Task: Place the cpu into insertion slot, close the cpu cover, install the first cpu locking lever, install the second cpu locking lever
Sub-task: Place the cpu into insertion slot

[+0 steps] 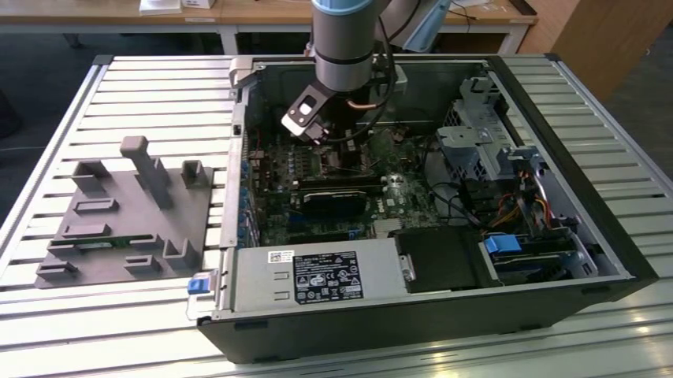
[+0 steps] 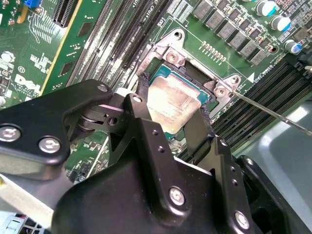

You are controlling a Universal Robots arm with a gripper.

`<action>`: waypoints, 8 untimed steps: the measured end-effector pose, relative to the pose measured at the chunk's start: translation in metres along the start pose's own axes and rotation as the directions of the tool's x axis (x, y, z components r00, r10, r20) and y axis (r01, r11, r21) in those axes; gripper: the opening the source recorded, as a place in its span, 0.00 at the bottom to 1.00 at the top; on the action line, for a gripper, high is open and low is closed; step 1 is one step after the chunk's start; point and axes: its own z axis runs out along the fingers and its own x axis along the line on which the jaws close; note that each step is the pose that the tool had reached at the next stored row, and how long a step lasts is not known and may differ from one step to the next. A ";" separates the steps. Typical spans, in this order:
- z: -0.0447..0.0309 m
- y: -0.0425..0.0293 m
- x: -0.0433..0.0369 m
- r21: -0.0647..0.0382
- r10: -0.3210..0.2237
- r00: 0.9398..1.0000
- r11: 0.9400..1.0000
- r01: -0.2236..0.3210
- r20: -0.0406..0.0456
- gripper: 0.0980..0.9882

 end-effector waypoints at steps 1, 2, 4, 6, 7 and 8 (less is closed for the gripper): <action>0.0000 0.0004 0.0000 0.000 0.000 1.000 1.000 0.000 0.000 0.50; 0.0001 0.0007 0.0000 0.000 0.000 1.000 1.000 0.000 0.000 0.50; 0.0001 0.0007 0.0000 0.000 0.000 1.000 1.000 0.000 0.000 0.50; 0.0003 0.0008 0.0002 0.000 0.000 1.000 1.000 0.000 0.000 0.50; 0.0005 0.0009 0.0004 0.000 0.000 1.000 1.000 0.000 0.000 0.50; 0.0007 0.0008 0.0006 0.000 0.000 1.000 1.000 0.000 0.000 0.50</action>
